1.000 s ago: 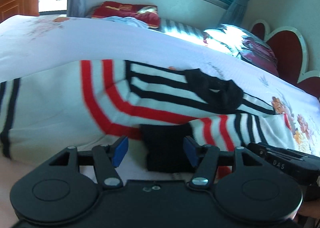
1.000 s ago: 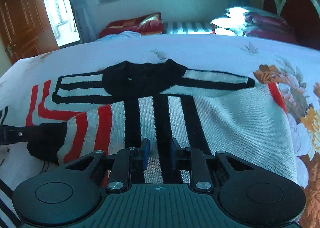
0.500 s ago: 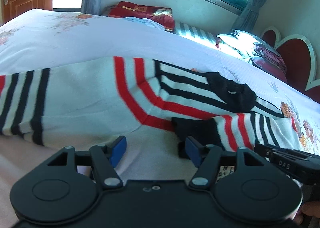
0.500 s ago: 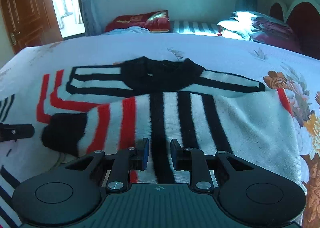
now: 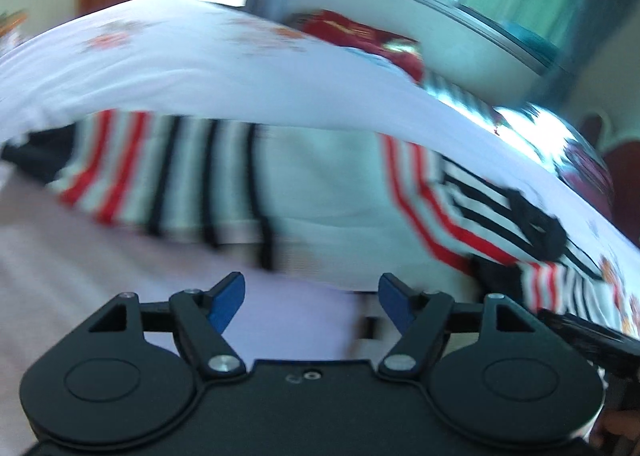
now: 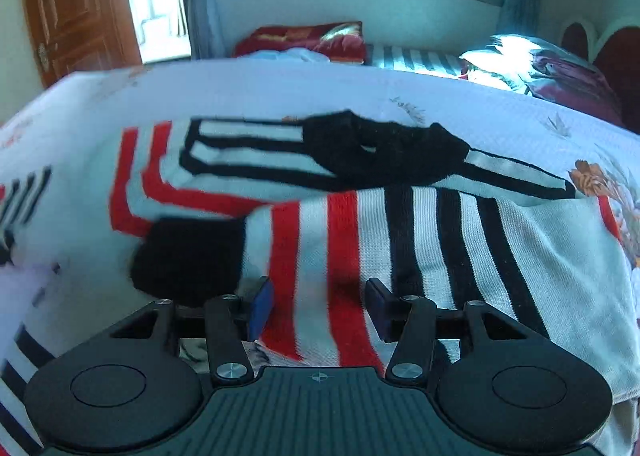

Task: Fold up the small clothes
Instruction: 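Grasp the other black sleeve cuff with the left tool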

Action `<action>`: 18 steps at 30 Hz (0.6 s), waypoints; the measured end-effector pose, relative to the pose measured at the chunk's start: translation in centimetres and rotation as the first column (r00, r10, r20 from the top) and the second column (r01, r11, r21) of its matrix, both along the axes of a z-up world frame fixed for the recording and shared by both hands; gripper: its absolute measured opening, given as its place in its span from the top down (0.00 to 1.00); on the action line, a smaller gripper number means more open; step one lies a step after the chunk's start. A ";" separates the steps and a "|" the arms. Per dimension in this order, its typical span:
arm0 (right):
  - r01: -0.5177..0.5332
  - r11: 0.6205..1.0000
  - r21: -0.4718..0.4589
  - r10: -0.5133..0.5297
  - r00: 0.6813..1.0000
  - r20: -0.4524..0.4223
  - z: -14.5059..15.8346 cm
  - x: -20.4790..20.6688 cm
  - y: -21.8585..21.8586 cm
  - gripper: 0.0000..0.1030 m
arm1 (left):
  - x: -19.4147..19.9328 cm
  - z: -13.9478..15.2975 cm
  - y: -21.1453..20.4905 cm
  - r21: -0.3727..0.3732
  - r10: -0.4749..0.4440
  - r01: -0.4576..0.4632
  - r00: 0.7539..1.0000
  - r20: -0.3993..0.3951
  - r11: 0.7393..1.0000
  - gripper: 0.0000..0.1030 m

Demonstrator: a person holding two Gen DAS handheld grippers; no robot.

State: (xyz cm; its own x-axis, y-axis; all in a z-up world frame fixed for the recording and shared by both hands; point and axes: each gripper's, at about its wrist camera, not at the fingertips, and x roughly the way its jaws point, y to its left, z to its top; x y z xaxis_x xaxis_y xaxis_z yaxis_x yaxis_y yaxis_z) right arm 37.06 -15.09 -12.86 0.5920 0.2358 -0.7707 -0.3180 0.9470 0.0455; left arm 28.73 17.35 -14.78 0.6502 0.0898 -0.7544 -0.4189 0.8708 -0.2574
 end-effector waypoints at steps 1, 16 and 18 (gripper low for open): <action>0.004 1.000 0.025 -0.004 1.000 0.009 0.3 -0.1 0.0 0.51 | -0.5 -0.1 1.3 -0.008 0.031 -0.031 1.000 -0.003 0.999 0.30; 0.024 0.999 0.049 -0.024 1.000 0.001 0.5 -0.6 1.4 0.51 | -1.4 -3.3 14.3 -0.199 0.390 -0.367 0.916 0.096 0.909 0.40; 0.038 0.998 0.054 -0.038 0.999 0.003 0.6 -0.5 1.2 0.51 | -0.9 -3.6 15.0 -0.193 0.406 -0.381 0.907 0.109 0.904 0.57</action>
